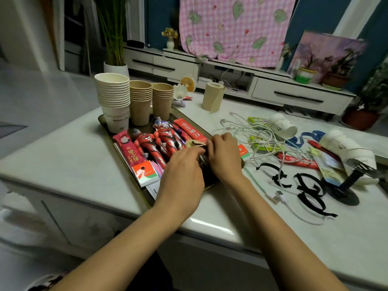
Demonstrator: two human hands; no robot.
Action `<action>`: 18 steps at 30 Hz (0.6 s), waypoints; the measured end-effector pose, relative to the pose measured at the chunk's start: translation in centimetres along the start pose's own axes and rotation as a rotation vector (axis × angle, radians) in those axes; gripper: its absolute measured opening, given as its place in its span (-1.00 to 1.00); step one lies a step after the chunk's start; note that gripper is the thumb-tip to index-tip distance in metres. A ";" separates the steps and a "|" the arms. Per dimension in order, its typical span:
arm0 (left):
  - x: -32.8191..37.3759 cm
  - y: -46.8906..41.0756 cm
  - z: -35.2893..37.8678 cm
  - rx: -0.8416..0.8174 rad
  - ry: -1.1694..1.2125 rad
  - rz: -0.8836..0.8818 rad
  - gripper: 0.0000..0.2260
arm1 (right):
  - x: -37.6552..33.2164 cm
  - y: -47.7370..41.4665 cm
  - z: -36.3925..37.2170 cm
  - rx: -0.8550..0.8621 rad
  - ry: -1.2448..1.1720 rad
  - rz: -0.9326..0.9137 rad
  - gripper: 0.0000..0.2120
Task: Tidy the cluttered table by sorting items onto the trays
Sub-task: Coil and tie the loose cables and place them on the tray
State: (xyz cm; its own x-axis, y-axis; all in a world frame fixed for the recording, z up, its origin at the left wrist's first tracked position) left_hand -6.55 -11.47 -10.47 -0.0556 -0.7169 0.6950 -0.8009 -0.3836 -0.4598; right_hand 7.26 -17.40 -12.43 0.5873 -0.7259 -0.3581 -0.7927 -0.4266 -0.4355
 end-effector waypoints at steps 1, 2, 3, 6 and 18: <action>0.0 -0.1 0.3 -0.040 -0.081 0.069 -0.66 | 0.1 0.3 -0.1 0.016 0.023 -0.008 -0.73; -0.1 -0.1 0.6 -0.086 -0.150 0.111 -0.64 | 0.1 0.4 -0.2 0.025 0.023 -0.011 -0.74; -0.3 0.0 1.0 -0.132 -0.212 0.129 -0.62 | 0.1 0.6 -0.4 0.028 0.014 -0.015 -0.74; -1.2 0.2 2.1 -0.252 -0.402 0.115 -0.62 | 0.1 1.4 -1.2 0.002 -0.046 -0.040 -0.76; 0.8 0.4 1.7 -0.018 -0.528 0.142 -0.64 | 8.9 5.2 -10.3 0.273 -0.396 0.121 -0.88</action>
State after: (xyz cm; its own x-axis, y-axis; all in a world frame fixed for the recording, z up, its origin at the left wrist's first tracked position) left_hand -5.87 -13.15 -11.03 0.1393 -0.9575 0.2526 -0.8177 -0.2551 -0.5160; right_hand 6.70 -31.60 -9.40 0.5523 -0.4784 -0.6827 -0.8186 -0.1565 -0.5526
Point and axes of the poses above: each hand's wrist, its own y-axis away from the middle knuckle, its own z-axis out of the palm, x = y × z, the point moved 1 cm from there along -y, towards the middle knuckle, and after that the axes turned 2 degrees about -x, right-handed, at the moved point
